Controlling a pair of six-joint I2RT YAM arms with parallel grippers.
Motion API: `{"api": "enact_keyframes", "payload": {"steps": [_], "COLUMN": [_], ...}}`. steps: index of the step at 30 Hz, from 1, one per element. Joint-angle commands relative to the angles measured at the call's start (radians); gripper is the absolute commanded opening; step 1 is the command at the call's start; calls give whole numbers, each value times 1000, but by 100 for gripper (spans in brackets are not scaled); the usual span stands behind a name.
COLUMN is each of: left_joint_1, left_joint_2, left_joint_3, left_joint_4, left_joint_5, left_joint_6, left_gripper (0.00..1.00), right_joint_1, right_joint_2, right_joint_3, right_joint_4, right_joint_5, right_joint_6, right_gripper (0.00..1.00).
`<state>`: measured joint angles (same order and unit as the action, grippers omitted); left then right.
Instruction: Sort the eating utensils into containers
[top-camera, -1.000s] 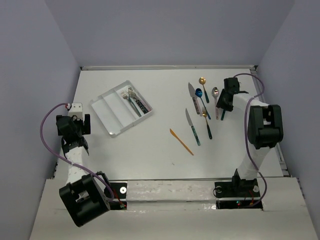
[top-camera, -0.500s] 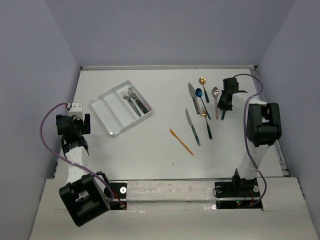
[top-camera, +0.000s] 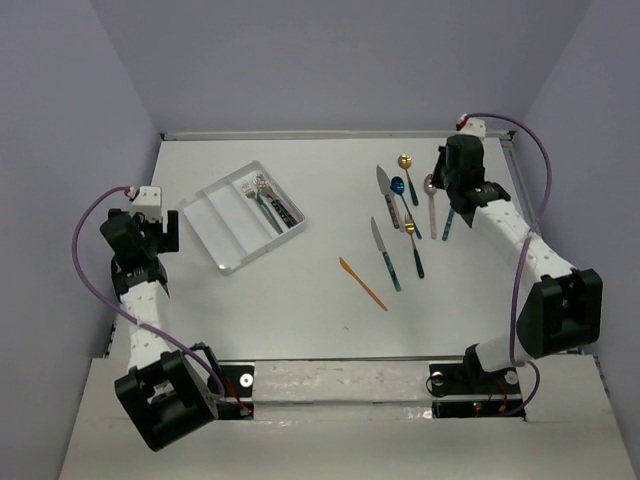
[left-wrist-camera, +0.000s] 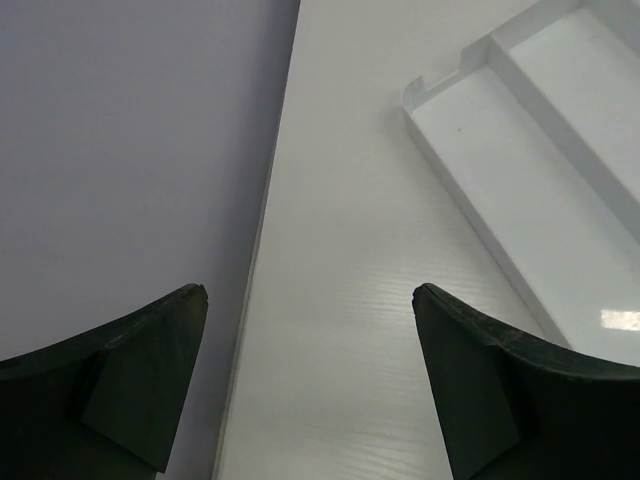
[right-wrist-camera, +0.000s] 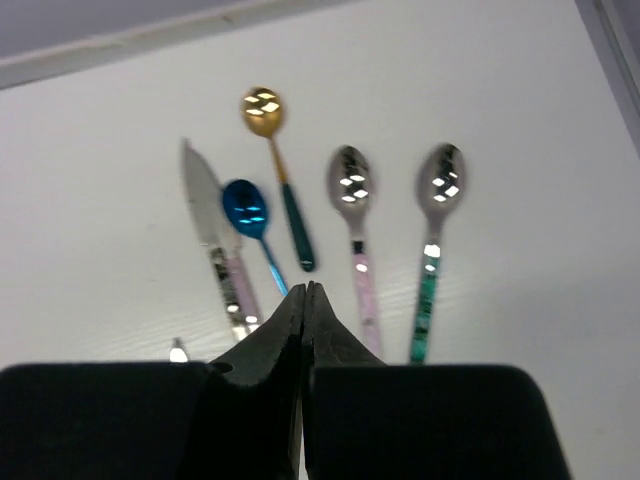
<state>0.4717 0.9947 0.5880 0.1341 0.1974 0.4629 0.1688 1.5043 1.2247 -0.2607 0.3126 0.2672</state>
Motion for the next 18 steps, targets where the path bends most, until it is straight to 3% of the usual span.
{"api": "enact_keyframes", "payload": {"steps": [1,12,16,17,18], "left_joint_1": [-34,-294,-337,-337,-337], "left_joint_2": [-36,-38,-37,-42,-51], "left_joint_3": [157,364,374,368,360], "left_joint_4": [-131,-278,-290,-295,-300], "left_joint_5": [167,361,318,297,284], "left_joint_6": [-36,-188,-179,-164,-129], "left_gripper": [96,93,93,93,94], "right_joint_1": [219,622,623,614,576], "right_joint_2": [-76,112,149,143,142], "right_joint_3": [-27,99,176,186,199], "right_joint_4": [248,684,583,553,443], "right_joint_5": [36,-99,-34,44,86], "right_joint_6": [-118,-215,-170,-201,-204], "right_gripper": [0,0,0,0,0]}}
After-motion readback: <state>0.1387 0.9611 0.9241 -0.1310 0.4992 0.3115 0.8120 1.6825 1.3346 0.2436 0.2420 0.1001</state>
